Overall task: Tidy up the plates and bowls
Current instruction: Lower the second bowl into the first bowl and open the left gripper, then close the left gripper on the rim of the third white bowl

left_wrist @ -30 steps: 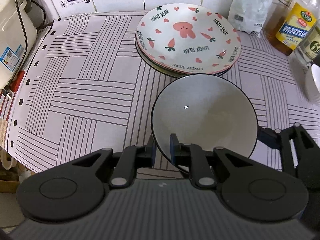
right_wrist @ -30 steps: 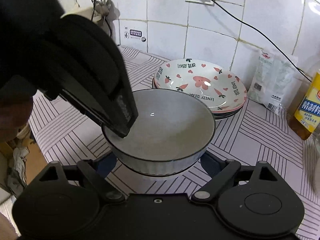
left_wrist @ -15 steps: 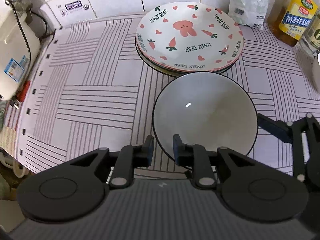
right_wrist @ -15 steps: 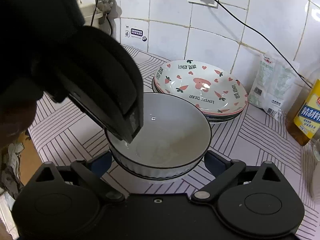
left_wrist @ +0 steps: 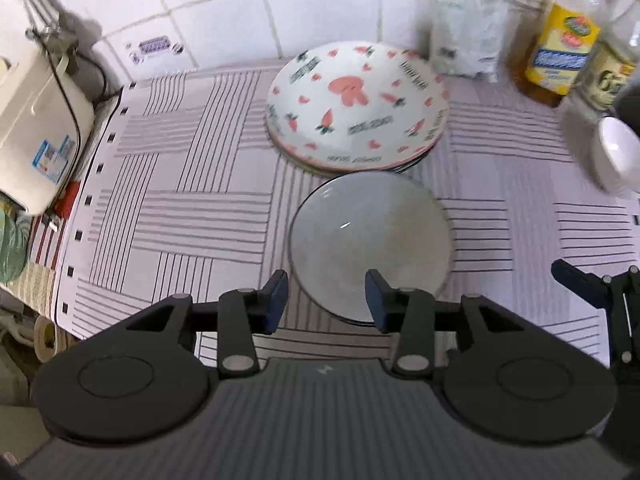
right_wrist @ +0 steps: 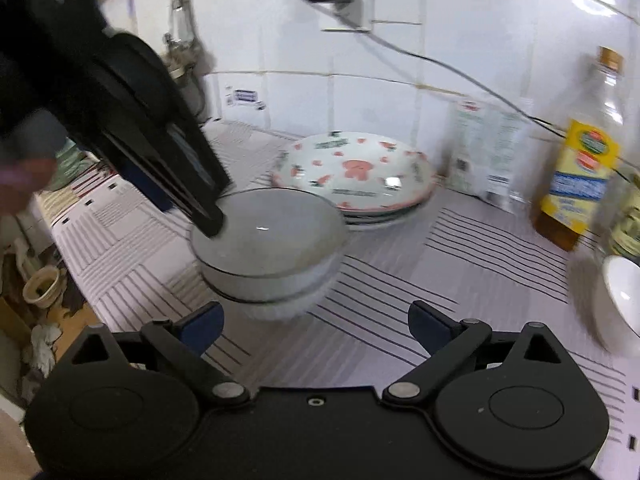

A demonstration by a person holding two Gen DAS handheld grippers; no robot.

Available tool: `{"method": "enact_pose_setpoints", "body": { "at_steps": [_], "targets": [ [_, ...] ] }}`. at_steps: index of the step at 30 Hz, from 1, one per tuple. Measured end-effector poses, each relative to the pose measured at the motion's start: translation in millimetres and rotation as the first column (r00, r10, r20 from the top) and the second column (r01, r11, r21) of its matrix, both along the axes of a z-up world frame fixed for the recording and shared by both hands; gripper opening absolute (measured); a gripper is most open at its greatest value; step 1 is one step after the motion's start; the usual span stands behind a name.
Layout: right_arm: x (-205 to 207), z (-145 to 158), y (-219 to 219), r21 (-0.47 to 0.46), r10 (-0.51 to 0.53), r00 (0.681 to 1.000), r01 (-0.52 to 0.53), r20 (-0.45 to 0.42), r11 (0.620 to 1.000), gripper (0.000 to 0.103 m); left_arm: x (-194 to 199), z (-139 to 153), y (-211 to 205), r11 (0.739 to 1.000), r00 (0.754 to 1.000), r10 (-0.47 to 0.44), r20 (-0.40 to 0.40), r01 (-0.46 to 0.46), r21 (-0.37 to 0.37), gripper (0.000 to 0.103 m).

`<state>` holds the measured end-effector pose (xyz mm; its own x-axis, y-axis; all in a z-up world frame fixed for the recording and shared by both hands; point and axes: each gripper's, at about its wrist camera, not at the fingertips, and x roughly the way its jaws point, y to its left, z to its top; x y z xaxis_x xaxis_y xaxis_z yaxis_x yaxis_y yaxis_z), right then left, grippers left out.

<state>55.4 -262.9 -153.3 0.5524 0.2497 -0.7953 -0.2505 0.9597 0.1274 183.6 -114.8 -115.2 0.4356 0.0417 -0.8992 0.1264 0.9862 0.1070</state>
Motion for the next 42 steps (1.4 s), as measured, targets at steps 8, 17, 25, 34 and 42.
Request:
{"method": "enact_pose_setpoints", "body": {
  "at_steps": [8,17,25,34,42],
  "targets": [
    [-28.7,16.5,-65.8,0.057,-0.145,0.988,0.142,0.060,0.988,0.100,-5.9,16.5,-45.5,0.994,0.994,-0.108,-0.004,0.108,-0.028,0.052],
    [-47.6,30.0,-122.7,0.010,-0.292,0.951,0.292,0.101,0.956,0.100,-4.1,11.1,-116.6,0.964,0.965,-0.262,-0.011,0.262,-0.044,0.055],
    [-59.6,-7.0,-170.7,0.036,-0.461,0.886,0.459,0.048,0.887,0.100,3.7,-3.5,-170.3,0.933,0.935,-0.354,0.001,0.354,-0.061,0.055],
    [-38.0,-38.4,-194.5,-0.055,-0.542,0.834,0.549,0.102,0.834,0.100,37.2,-14.7,-217.3,0.917,0.927,-0.373,0.039,0.375,-0.133,0.055],
    [-1.3,-67.1,-209.6,-0.071,-0.558,0.830,0.558,0.024,0.827,0.100,66.2,-21.6,-251.3,0.914,0.928,-0.373,0.008,0.369,-0.168,0.055]
  ]
}}
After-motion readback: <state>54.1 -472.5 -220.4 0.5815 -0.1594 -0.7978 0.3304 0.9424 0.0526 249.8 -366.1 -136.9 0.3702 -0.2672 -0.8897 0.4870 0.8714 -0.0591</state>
